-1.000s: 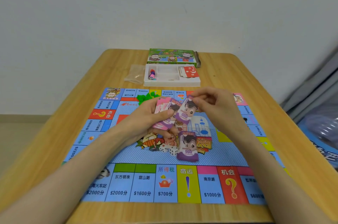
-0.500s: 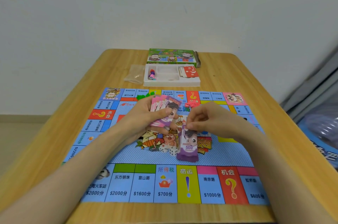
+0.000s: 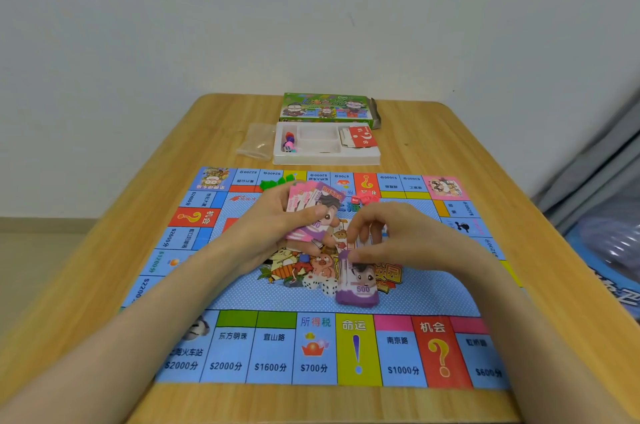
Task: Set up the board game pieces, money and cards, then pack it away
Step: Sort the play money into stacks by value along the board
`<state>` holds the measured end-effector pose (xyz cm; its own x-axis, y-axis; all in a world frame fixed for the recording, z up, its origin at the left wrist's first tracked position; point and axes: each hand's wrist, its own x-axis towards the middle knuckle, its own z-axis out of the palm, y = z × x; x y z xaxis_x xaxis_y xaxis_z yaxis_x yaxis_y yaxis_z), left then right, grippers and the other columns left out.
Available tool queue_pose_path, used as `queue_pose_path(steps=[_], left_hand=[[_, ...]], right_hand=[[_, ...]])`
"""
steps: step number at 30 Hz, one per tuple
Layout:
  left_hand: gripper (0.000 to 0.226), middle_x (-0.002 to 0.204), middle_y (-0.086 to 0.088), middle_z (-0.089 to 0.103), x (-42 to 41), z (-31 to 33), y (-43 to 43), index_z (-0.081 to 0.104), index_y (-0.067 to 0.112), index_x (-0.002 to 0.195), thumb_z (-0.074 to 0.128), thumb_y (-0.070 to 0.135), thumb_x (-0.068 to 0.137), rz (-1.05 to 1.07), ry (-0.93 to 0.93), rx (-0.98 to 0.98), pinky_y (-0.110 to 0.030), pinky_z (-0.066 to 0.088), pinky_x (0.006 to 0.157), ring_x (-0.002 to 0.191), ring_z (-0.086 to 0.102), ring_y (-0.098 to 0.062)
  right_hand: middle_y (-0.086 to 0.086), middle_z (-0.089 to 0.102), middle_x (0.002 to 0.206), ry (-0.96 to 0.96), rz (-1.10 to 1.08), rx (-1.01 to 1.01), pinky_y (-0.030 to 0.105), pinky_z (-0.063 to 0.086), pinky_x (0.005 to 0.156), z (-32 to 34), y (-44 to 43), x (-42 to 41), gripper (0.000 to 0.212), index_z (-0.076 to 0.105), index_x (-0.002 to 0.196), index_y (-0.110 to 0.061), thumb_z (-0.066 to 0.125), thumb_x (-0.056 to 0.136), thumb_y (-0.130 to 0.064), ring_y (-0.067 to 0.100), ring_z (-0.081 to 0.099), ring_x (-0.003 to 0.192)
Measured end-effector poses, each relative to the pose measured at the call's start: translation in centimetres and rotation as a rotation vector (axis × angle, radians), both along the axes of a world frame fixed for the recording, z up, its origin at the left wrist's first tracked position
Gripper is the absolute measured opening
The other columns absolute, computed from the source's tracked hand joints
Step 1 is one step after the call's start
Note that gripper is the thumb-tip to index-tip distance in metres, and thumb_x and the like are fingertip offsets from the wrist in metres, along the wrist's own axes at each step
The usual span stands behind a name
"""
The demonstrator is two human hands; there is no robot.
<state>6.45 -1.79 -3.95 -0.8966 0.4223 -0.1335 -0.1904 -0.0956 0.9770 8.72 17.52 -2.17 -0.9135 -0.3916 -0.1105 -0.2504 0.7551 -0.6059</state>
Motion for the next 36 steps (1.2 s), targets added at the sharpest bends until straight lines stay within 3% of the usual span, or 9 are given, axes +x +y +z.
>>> queue_pose_path(steps=[4, 7, 12, 15, 19, 23, 26, 30, 36], left_hand=[[0.035, 0.077, -0.01, 0.074, 0.0, 0.0, 0.0, 0.055, 0.01, 0.105, 0.065, 0.014, 0.071, -0.002, 0.008, -0.003, -0.023, 0.054, 0.044, 0.059, 0.07, -0.02], [0.035, 0.078, -0.009, 0.074, -0.1, 0.0, 0.0, 0.055, 0.009, 0.105, 0.065, 0.014, 0.071, 0.0, 0.007, 0.0, -0.023, 0.054, 0.044, 0.059, 0.07, -0.02], [0.033, 0.077, -0.009, 0.074, -0.1, -0.2, 0.0, 0.055, 0.01, 0.105, 0.065, 0.012, 0.073, 0.01, 0.017, -0.009, -0.023, 0.055, 0.044, 0.058, 0.07, -0.02], [0.029, 0.074, -0.007, 0.073, -0.1, -0.1, 0.0, 0.056, 0.011, 0.103, 0.065, 0.009, 0.076, 0.017, 0.028, -0.022, -0.023, 0.053, 0.042, 0.056, 0.07, -0.019], [0.037, 0.076, -0.006, 0.073, 0.1, 0.0, 0.1, 0.056, 0.01, 0.105, 0.069, 0.01, 0.07, 0.003, 0.032, -0.038, -0.022, 0.051, 0.039, 0.055, 0.069, -0.021], [0.032, 0.074, -0.006, 0.072, 0.3, 0.0, 0.3, 0.056, 0.009, 0.104, 0.068, 0.0, 0.075, -0.039, 0.038, -0.058, -0.021, 0.049, 0.037, 0.052, 0.068, -0.021], [0.028, 0.071, -0.005, 0.072, 0.4, -0.1, 0.4, 0.056, 0.011, 0.103, 0.066, 0.007, 0.076, -0.077, 0.055, -0.062, -0.022, 0.05, 0.039, 0.049, 0.066, -0.018], [0.031, 0.064, -0.007, 0.067, 0.4, -0.2, 0.5, 0.055, 0.012, 0.104, 0.061, 0.023, 0.075, -0.1, 0.041, -0.032, -0.022, 0.05, 0.038, 0.044, 0.059, -0.014], [0.028, 0.066, -0.005, 0.059, 0.1, -0.6, 0.3, 0.052, 0.009, 0.103, 0.055, 0.027, 0.082, -0.128, 0.044, 0.025, -0.021, 0.043, 0.035, 0.045, 0.053, -0.012]], right_hand=[[-0.01, 0.044, 0.113, -0.098, 0.161, 0.08, 0.018, 0.043, 0.085, 0.3, -0.3, 0.7, 0.057, 0.049, 0.116, -0.028, 0.081, 0.069, -0.035, 0.006, 0.045, 0.102], [-0.009, 0.036, 0.117, -0.1, 0.206, 0.18, 0.025, 0.043, 0.092, -0.1, -0.7, 1.0, 0.07, 0.042, 0.125, -0.025, 0.081, 0.069, -0.036, 0.007, 0.041, 0.108], [-0.008, 0.041, 0.113, -0.063, 0.231, 0.175, 0.026, 0.043, 0.091, -0.5, -0.9, 1.0, 0.063, 0.043, 0.121, -0.024, 0.079, 0.071, -0.038, 0.009, 0.043, 0.108], [-0.008, 0.05, 0.1, -0.078, 0.127, 0.003, 0.016, 0.043, 0.071, -0.2, -0.8, 0.9, 0.05, 0.051, 0.108, -0.021, 0.078, 0.071, -0.041, 0.001, 0.048, 0.087], [0.0, 0.059, 0.083, 0.06, -0.08, -0.289, 0.02, 0.042, 0.063, -0.4, -1.1, 0.3, 0.036, 0.055, 0.089, -0.016, 0.062, 0.076, -0.049, 0.009, 0.051, 0.071], [0.011, 0.065, 0.083, 0.14, -0.21, -0.498, 0.029, 0.052, 0.067, -0.9, -1.3, -0.3, 0.016, 0.059, 0.086, -0.012, 0.067, 0.084, -0.026, 0.023, 0.064, 0.073], [0.012, 0.067, 0.074, 0.127, -0.241, -0.589, 0.018, 0.047, 0.056, -0.9, -1.4, -0.4, 0.011, 0.06, 0.08, -0.009, 0.071, 0.081, -0.008, 0.017, 0.066, 0.062], [0.008, 0.065, 0.068, 0.162, -0.28, -0.615, 0.011, 0.042, 0.05, -0.7, -1.4, -0.4, 0.01, 0.062, 0.077, -0.008, 0.069, 0.081, -0.002, 0.006, 0.061, 0.053], [0.003, 0.064, 0.064, 0.186, -0.369, -0.66, 0.022, 0.042, 0.047, -0.3, -0.7, -0.5, 0.012, 0.064, 0.077, -0.011, 0.066, 0.085, -0.002, 0.009, 0.056, 0.047]])
